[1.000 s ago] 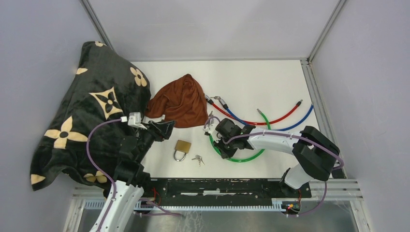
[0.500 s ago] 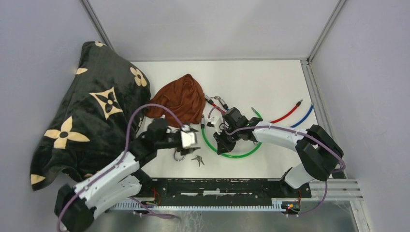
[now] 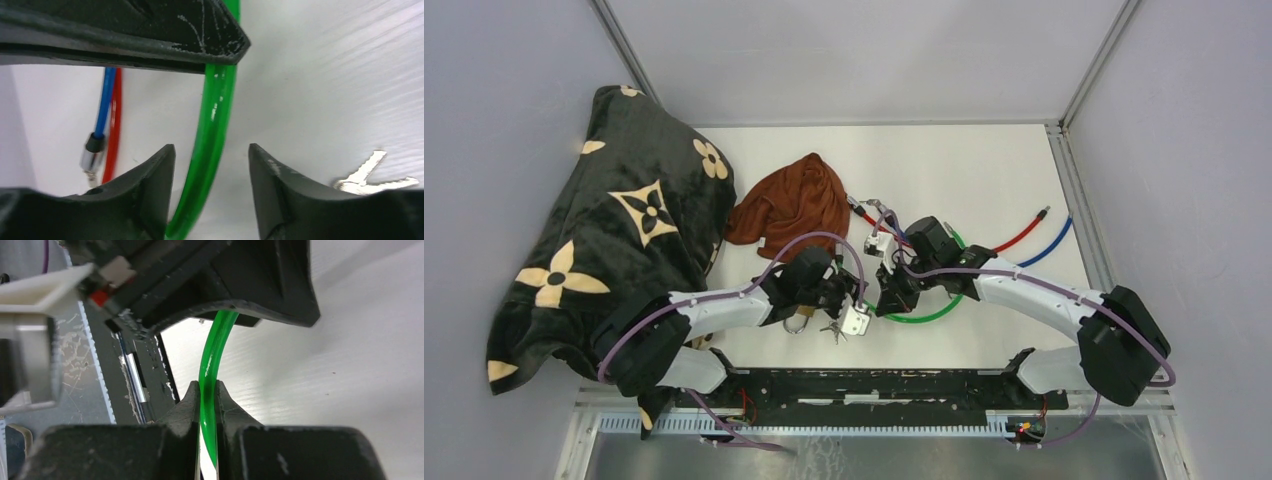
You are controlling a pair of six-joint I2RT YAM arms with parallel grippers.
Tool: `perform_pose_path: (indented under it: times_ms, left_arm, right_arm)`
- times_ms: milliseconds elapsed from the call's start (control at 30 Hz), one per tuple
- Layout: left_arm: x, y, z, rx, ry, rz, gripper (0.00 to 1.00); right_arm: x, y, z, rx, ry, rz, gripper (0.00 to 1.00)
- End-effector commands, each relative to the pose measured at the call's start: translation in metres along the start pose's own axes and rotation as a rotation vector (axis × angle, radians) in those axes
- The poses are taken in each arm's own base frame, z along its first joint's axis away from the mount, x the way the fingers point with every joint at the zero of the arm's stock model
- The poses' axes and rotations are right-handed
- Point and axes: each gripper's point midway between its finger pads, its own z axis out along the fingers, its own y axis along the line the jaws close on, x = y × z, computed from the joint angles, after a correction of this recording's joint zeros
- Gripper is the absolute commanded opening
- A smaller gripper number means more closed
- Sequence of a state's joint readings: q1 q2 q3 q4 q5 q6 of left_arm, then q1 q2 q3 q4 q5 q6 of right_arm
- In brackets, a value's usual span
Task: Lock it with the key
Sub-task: Pick up the lock from the center of the board.
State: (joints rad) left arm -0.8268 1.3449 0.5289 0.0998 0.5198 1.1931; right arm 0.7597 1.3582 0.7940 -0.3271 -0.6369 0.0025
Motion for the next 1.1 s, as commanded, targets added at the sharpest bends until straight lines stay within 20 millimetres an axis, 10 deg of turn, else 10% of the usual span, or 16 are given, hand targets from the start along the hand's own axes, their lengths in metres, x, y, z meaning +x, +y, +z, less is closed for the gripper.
perform_pose_path:
  times_ms: [0,100,167,300,467,667,1067]
  left_arm:
    - [-0.021,0.061,0.003,-0.170,-0.054,0.166,0.48]
    - [-0.026,0.068,0.003,-0.195,-0.055,0.109,0.03]
    - [-0.036,0.082,-0.006,-0.257,-0.083,0.011,0.02]
    - [-0.059,0.117,-0.036,-0.418,-0.151,-0.295,0.02]
    - [-0.092,0.138,-0.078,-0.505,-0.310,-0.609,0.02]
    - [-0.124,0.143,-0.124,-0.508,-0.514,-0.787,0.02]
    - [-0.156,0.115,-0.173,-0.511,-0.715,-0.775,0.02]
  right_arm:
    - [-0.022,0.016,-0.012,-0.047,-0.090,-0.079,0.00]
    - [-0.034,0.014,-0.021,-0.005,-0.122,-0.115,0.00]
    - [-0.047,0.006,-0.034,0.068,-0.148,-0.155,0.08]
    - [-0.073,-0.022,-0.079,0.298,-0.238,-0.250,0.69]
    - [-0.125,-0.037,-0.155,0.595,-0.489,-0.365,0.98]
    - [-0.159,-0.042,-0.210,0.795,-0.659,-0.473,0.98]
    - [-0.155,-0.064,-0.198,0.771,-0.788,-0.480,0.98]
